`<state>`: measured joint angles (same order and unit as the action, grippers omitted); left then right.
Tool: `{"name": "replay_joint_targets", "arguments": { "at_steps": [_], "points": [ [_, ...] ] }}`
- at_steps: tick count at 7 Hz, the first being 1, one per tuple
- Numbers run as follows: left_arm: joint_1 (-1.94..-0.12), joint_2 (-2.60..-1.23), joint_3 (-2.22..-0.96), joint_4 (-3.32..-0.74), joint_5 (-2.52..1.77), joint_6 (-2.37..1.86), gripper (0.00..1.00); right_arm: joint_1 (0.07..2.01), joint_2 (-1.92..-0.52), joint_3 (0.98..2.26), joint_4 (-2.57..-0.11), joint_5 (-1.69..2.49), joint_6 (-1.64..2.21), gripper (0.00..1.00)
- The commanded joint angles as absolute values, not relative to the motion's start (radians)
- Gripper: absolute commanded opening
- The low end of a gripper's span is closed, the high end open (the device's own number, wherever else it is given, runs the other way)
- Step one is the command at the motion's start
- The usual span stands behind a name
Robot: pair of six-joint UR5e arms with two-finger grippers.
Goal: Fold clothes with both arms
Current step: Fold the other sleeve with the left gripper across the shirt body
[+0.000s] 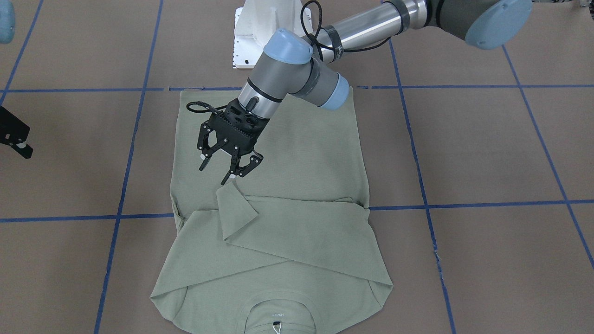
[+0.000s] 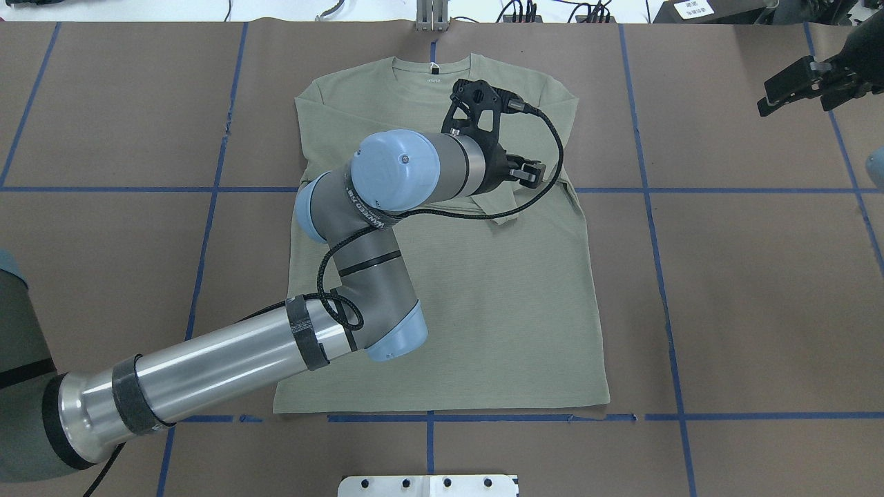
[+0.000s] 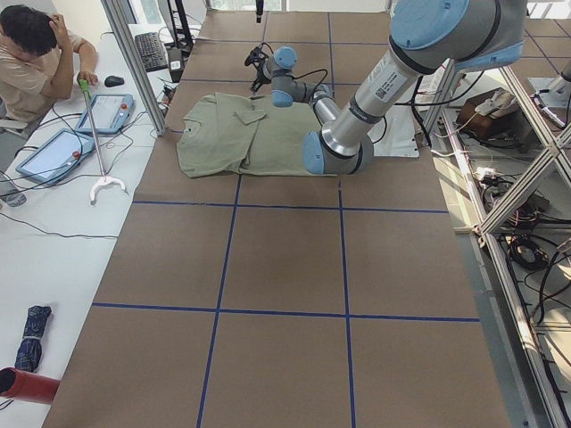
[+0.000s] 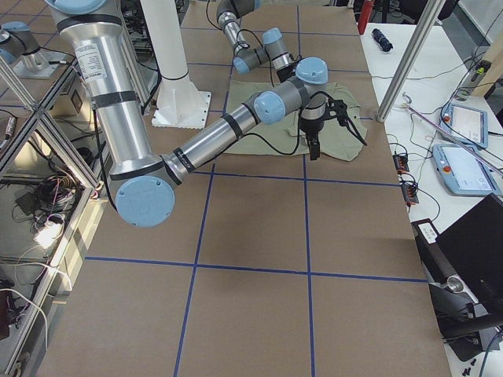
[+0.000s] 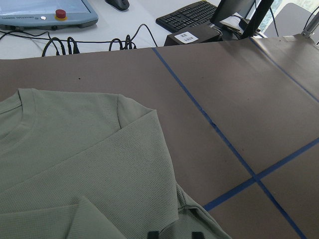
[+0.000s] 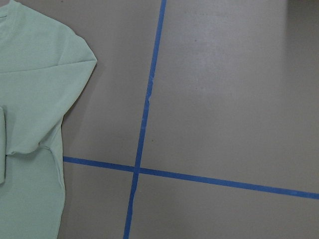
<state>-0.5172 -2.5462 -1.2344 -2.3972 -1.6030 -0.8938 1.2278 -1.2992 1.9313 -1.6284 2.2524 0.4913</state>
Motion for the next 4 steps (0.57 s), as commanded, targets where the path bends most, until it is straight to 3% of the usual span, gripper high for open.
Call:
{"name": "replay_joint_targets", "arguments": {
  "at_steps": [1, 3, 4],
  "points": [
    [-0.579, -2.533, -1.341, -2.156, -1.732, -0.861, 1.00, 1.175, -1.280, 1.930, -1.542, 2.244, 0.581, 1.00],
    [-0.685, -2.338, -1.611, -1.949, -1.834, -0.734, 1.00, 0.994, -1.144, 1.886, -1.536, 2.064, 0.784, 1.00],
    [-0.754, -2.244, -1.671, -1.941, -1.927, -0.589, 1.00, 0.907, -1.026, 1.784, -1.537, 1.986, 0.867, 1.00]
  ]
}}
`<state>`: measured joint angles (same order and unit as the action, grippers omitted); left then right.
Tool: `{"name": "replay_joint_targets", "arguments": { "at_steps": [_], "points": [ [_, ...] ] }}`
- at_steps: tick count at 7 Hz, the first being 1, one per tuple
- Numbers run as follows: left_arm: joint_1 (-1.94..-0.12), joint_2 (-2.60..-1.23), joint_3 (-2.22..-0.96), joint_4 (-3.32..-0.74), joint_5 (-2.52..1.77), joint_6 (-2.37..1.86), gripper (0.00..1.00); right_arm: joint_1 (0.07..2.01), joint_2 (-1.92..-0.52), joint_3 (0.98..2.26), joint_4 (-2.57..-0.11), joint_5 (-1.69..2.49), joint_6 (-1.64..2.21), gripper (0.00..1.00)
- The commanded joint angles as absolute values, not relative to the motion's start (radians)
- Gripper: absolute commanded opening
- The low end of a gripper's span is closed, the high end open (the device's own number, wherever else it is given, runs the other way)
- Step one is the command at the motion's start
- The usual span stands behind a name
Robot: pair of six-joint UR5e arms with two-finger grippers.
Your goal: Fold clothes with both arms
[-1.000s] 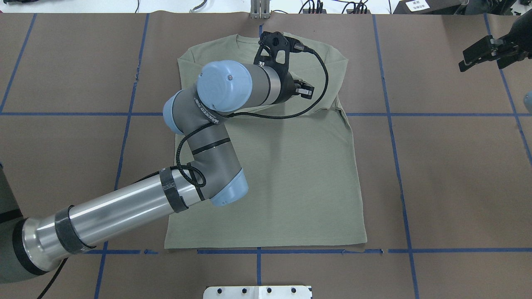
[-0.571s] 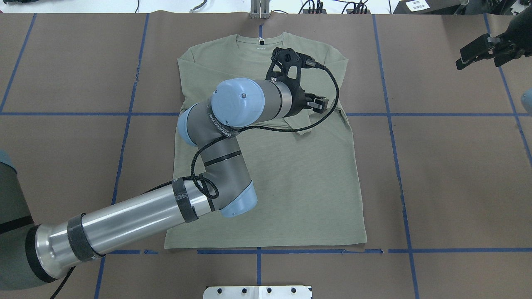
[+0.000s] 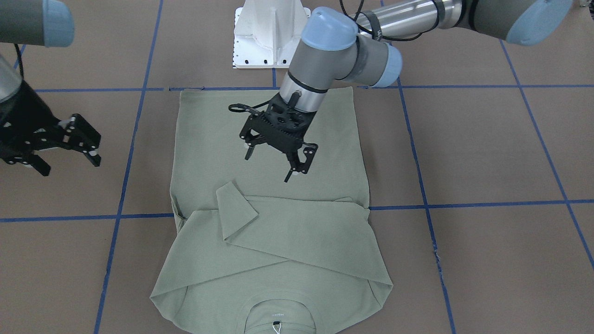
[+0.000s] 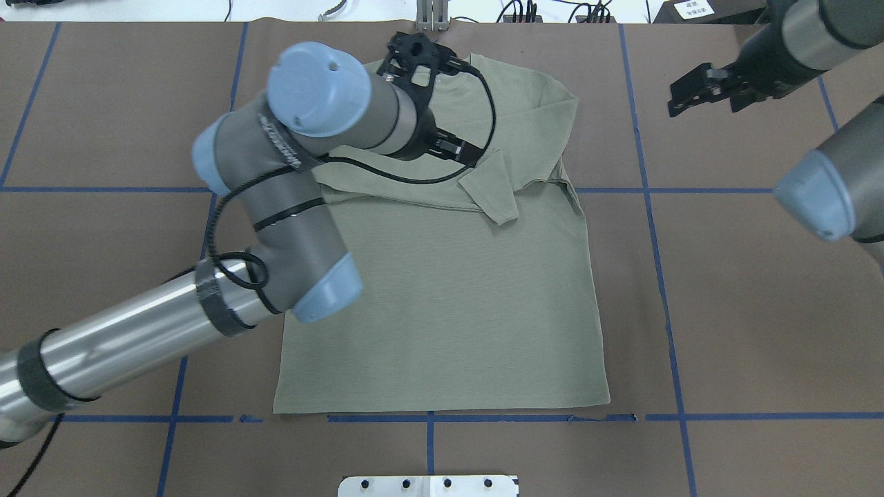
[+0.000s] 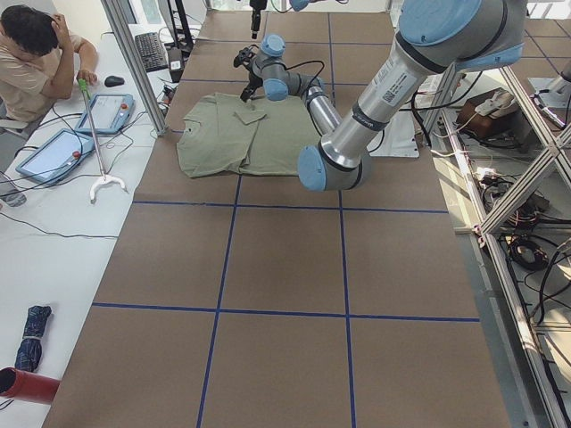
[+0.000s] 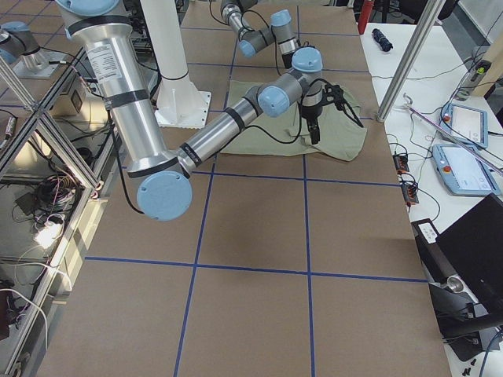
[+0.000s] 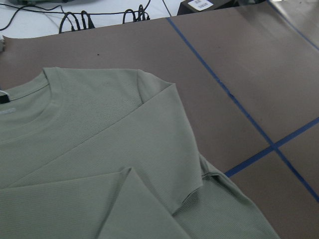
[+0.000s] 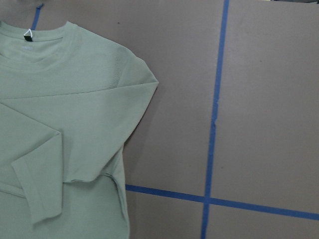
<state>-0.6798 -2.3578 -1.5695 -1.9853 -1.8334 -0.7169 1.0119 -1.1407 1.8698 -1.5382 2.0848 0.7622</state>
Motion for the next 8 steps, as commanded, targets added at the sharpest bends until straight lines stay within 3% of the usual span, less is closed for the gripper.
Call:
{"name": "replay_joint_targets", "arguments": {
  "at_steps": [1, 3, 4, 5, 8],
  "points": [
    [-0.828, -2.177, -1.696, -1.944, -1.989, -0.478, 1.00, 0.835, -0.897, 1.666, -1.542, 1.908, 0.965, 1.00],
    [-0.928, -2.080, -1.706, -1.959, -2.097, -0.275, 1.00, 0.725, -0.697, 1.428, -1.546, 1.777, 1.038, 0.99],
    [-0.933, -2.065, -1.707, -1.960, -2.111, -0.275, 1.00, 0.677, -0.616, 1.311, -1.545, 1.700, 1.049, 0.95],
    [-0.933, -2.063, -1.710, -1.960, -2.111, -0.279, 1.00, 0.648, -0.553, 1.207, -1.543, 1.672, 1.084, 0.84],
    [-0.933, -2.057, -1.712, -1.962, -2.109, -0.302, 1.00, 0.594, -0.522, 1.079, -1.543, 1.599, 1.068, 0.70]
  ]
}}
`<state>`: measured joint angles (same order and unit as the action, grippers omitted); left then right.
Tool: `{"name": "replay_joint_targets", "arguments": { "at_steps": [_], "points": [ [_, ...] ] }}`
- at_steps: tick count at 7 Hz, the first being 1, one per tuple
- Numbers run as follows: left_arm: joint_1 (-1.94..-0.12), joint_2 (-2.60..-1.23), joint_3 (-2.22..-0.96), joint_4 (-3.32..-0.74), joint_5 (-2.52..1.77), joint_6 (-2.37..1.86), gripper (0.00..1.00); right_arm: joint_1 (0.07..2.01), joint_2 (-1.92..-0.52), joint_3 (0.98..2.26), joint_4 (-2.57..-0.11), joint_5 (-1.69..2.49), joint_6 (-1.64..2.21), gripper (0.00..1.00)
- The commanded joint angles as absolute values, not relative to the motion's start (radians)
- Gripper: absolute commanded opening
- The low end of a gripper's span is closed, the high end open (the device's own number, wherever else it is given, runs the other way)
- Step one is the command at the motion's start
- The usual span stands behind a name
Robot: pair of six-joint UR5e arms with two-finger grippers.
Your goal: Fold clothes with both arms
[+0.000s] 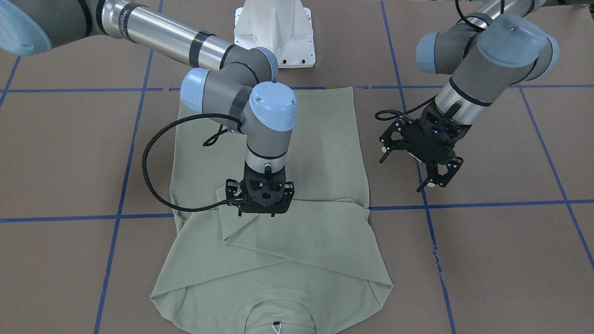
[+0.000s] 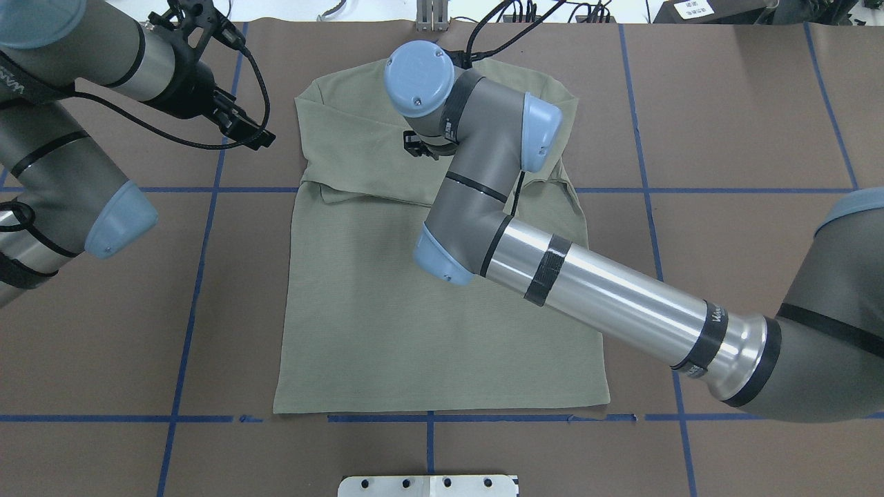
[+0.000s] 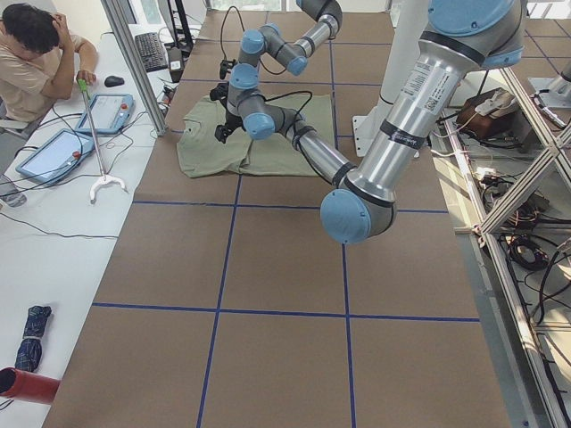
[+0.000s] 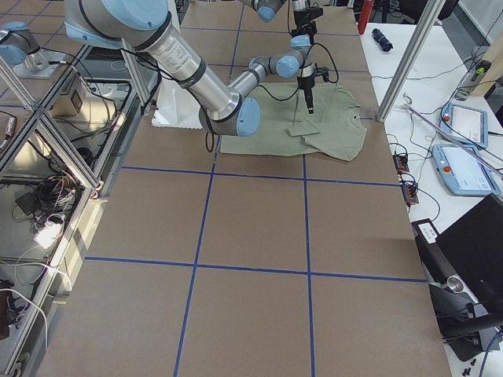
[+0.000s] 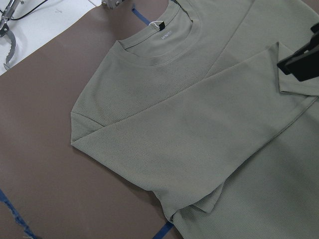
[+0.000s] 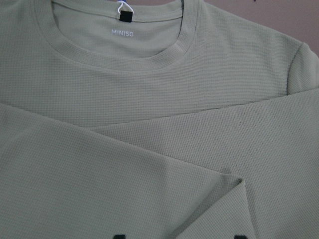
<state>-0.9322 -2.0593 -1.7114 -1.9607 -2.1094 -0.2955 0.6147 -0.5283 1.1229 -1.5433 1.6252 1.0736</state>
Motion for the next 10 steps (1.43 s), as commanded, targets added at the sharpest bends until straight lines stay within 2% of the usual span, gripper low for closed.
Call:
{"name": "replay_joint_targets", "arguments": {
  "at_steps": [1, 4, 5, 6, 7, 10],
  "points": [
    [-0.931, -2.053, -1.712, -1.960, -2.109, -0.302, 1.00, 0.586, -0.522, 1.062, -1.545, 1.580, 1.031, 0.66],
    [-0.930, -2.051, -1.712, -1.962, -2.109, -0.310, 1.00, 0.572, -0.523, 1.039, -1.546, 1.545, 1.003, 0.57],
    [-0.930, -2.049, -1.712, -1.960, -2.109, -0.313, 1.00, 0.571, -0.523, 1.039, -1.548, 1.545, 1.002, 0.43],
    [-0.930, -2.049, -1.712, -1.962, -2.109, -0.313, 1.00, 0.569, -0.523, 1.039, -1.548, 1.545, 1.003, 0.13],
    [-0.930, -2.049, -1.712, -1.960, -2.109, -0.314, 1.00, 0.566, -0.523, 1.040, -1.549, 1.545, 1.005, 0.00],
    [-0.930, -2.049, -1.712, -1.962, -2.109, -0.316, 1.00, 0.564, -0.522, 1.048, -1.546, 1.523, 1.025, 0.00]
  ]
}}
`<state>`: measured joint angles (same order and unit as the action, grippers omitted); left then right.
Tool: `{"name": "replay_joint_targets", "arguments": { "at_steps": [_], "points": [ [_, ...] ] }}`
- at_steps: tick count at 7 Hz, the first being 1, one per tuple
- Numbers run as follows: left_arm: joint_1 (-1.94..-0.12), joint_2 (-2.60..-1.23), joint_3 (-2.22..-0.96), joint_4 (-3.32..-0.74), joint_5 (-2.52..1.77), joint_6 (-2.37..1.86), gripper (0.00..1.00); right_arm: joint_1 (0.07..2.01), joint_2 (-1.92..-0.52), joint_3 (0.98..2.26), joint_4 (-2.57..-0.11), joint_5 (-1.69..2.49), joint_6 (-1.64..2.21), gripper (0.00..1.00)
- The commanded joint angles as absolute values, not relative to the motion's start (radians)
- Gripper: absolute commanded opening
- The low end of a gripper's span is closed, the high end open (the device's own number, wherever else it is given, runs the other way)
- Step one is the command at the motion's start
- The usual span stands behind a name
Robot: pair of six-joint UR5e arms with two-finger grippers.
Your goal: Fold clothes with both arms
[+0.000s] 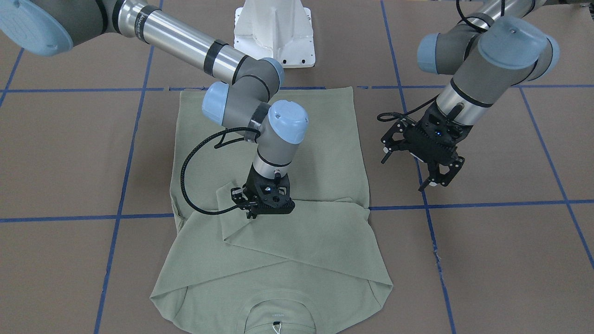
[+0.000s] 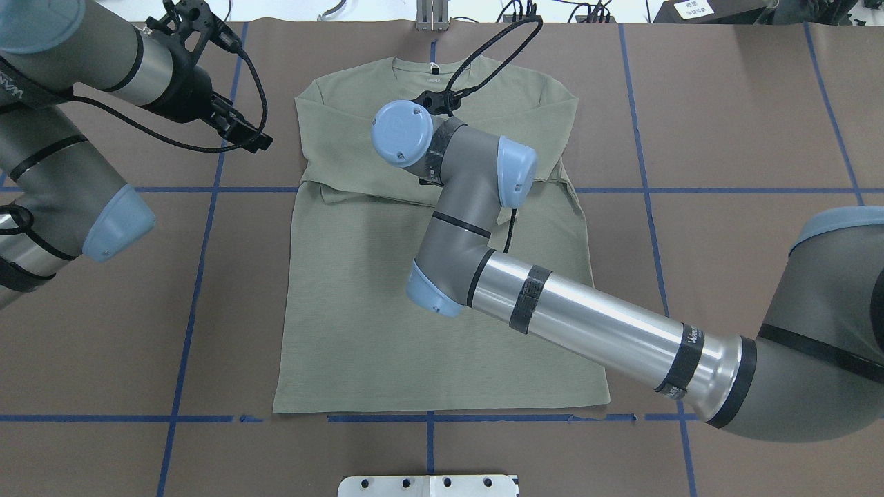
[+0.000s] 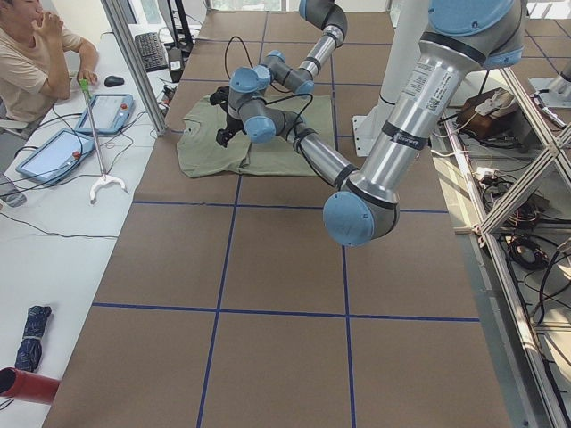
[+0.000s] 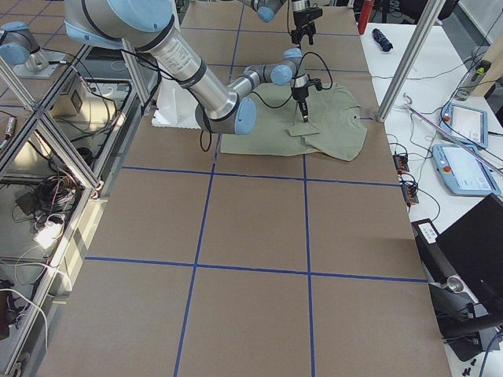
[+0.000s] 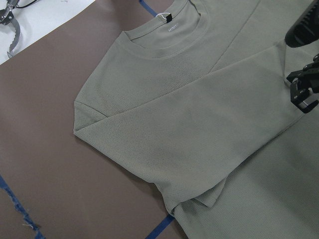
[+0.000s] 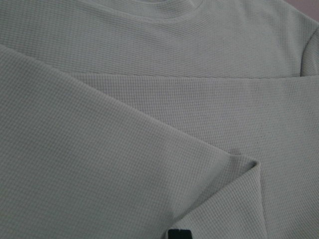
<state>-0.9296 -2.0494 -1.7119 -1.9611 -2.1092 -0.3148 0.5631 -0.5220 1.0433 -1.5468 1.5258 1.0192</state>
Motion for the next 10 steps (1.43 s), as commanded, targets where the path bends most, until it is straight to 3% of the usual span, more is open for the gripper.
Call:
{"name": "replay_joint_targets", "arguments": {
  "at_steps": [1, 2, 4, 5, 9, 10],
  "points": [
    [-0.930, -2.049, -1.712, -1.963, -2.109, -0.316, 1.00, 0.566, -0.522, 1.049, -1.542, 1.525, 1.025, 0.00],
    [-0.930, -2.049, -1.712, -1.982, -2.108, -0.330, 1.00, 0.565, -0.526, 1.049, -1.526, 1.523, 1.029, 0.00],
    [-0.928, -2.042, -1.710, -2.009, -2.108, -0.347, 1.00, 0.565, -0.532, 1.046, -1.494, 1.523, 1.039, 0.34],
    [-0.928, -2.042, -1.710, -2.010, -2.108, -0.347, 1.00, 0.565, -0.532, 1.046, -1.494, 1.523, 1.037, 0.35],
    [-0.928, -2.037, -1.712, -2.011, -2.108, -0.348, 1.00, 0.552, -0.534, 1.043, -1.497, 1.523, 1.028, 0.29],
    [-0.928, -2.037, -1.710, -2.011, -2.108, -0.348, 1.00, 0.552, -0.534, 1.043, -1.505, 1.523, 1.020, 0.01]
  ]
}}
